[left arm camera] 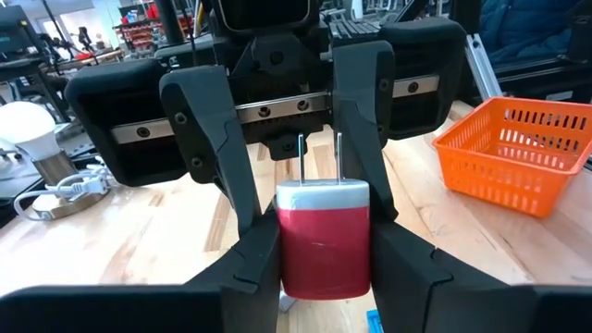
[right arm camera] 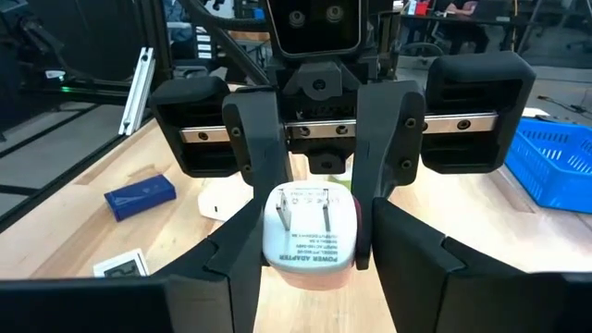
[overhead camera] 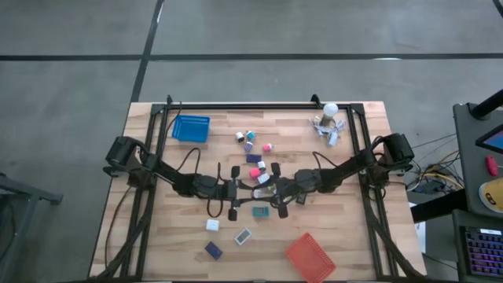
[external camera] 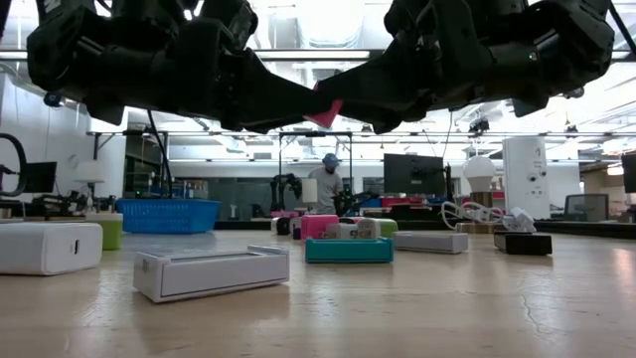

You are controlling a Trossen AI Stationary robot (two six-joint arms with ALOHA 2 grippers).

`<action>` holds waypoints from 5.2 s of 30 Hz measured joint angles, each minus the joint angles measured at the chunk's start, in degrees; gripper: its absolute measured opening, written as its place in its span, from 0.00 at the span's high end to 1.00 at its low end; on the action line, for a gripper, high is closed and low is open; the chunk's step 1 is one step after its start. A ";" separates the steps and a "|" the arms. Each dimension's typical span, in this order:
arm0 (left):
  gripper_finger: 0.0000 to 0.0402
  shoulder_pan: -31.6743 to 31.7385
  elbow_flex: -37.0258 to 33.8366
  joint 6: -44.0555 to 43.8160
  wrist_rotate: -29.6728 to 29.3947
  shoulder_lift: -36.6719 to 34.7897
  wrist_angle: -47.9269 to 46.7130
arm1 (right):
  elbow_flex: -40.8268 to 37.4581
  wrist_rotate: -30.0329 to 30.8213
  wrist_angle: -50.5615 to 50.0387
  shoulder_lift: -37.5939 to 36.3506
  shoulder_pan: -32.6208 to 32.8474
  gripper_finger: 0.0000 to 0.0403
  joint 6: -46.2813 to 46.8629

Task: Pick & Place Office items
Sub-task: Put the bottom pink and white charger adapter into the orange bin, then put the left green charger adapter into the orange bin

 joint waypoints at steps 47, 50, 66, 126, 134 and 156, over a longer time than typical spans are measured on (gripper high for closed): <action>0.09 -0.14 -0.02 -5.34 -0.06 -5.28 -10.86 | 0.00 -1.35 -3.01 -1.42 0.46 0.72 -1.44; 0.09 -0.16 -0.02 -5.20 1.16 -5.75 -12.24 | 0.00 -1.13 -3.08 -1.42 0.48 0.72 -1.26; 0.10 -0.33 -5.71 -5.47 2.62 -17.11 -24.39 | -0.17 -0.78 -10.45 -3.17 3.25 0.72 0.54; 0.11 -0.22 -11.30 -6.94 -0.63 -19.66 -23.55 | 21.09 -2.05 -77.70 -3.49 32.94 0.72 43.18; 0.11 -0.22 -11.30 -6.95 -0.63 -19.66 -23.55 | 21.09 -2.13 -77.15 -3.06 32.92 0.72 43.17; 0.11 -0.22 -11.30 -6.95 -0.61 -19.66 -23.99 | 21.14 0.83 -75.47 -3.06 32.93 0.43 46.45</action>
